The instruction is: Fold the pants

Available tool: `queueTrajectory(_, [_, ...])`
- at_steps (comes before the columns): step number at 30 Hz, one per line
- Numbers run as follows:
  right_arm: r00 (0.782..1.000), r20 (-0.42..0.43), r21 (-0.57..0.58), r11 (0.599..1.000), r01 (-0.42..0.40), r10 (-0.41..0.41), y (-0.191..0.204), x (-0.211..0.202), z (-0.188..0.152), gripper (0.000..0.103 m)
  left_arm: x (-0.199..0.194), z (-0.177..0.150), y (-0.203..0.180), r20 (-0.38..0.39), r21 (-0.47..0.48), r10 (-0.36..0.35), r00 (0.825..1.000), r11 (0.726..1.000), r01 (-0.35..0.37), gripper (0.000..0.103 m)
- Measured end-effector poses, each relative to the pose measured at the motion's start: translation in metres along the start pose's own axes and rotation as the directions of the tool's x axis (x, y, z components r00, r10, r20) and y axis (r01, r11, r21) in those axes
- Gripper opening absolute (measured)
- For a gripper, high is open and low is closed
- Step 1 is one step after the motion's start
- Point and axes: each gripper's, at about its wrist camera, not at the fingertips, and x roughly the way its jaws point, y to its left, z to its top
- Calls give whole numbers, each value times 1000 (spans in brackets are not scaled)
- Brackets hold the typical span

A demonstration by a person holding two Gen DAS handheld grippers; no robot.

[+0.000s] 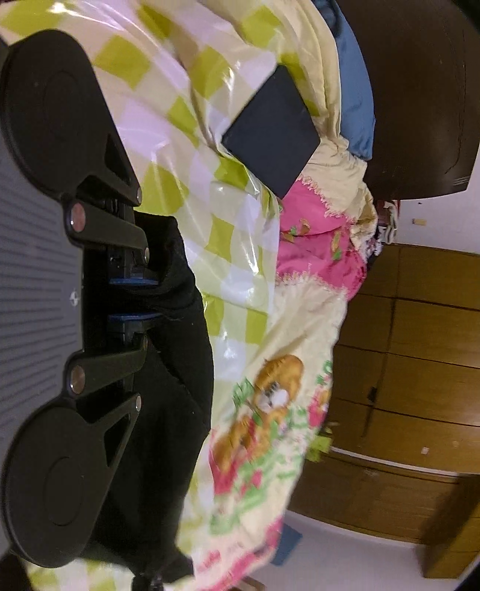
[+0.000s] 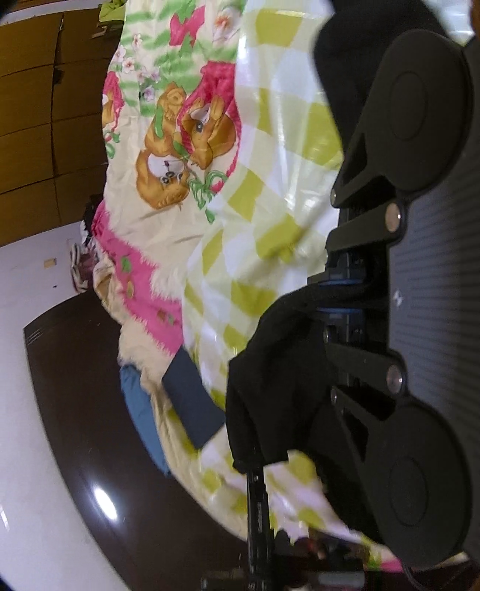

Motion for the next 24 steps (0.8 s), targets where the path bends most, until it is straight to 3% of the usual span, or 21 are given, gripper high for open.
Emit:
queueTrajectory(4, [1000, -13, -20, 1000, -23, 23, 46, -56, -36, 7, -60, -30, 8, 27, -62, -42, 999, 997, 44, 30])
queueTrajectory(6, [997, -67, -20, 999, -44, 43, 67, -71, -61, 7, -87, -53, 15, 17, -98, -53, 998, 994, 55, 30])
queueTrajectory(9, [987, -154, -6, 999, -49, 48, 91, -75, -101, 7, -114, -93, 30, -26, -175, -40, 999, 984, 35, 30])
queueTrajectory(12, [967, -252, 18, 1000, -24, 28, 103, -61, -134, 9, -119, -136, 45, -101, -233, -1, 995, 972, -23, 31])
queueTrajectory(14, [962, -272, 24, 1000, 5, 2, 106, -54, -148, 12, -119, -154, 50, -129, -250, 4, 992, 968, -36, 31])
queueTrajectory(19, [961, -257, -122, 990, 69, -98, 131, -53, -154, 15, -117, -165, 52, -127, -234, 26, 992, 971, -55, 34])
queueTrajectory(24, [958, -236, -279, 956, 92, -161, 155, -50, -155, 30, -116, -161, 52, -97, -207, 15, 995, 978, -35, 34])
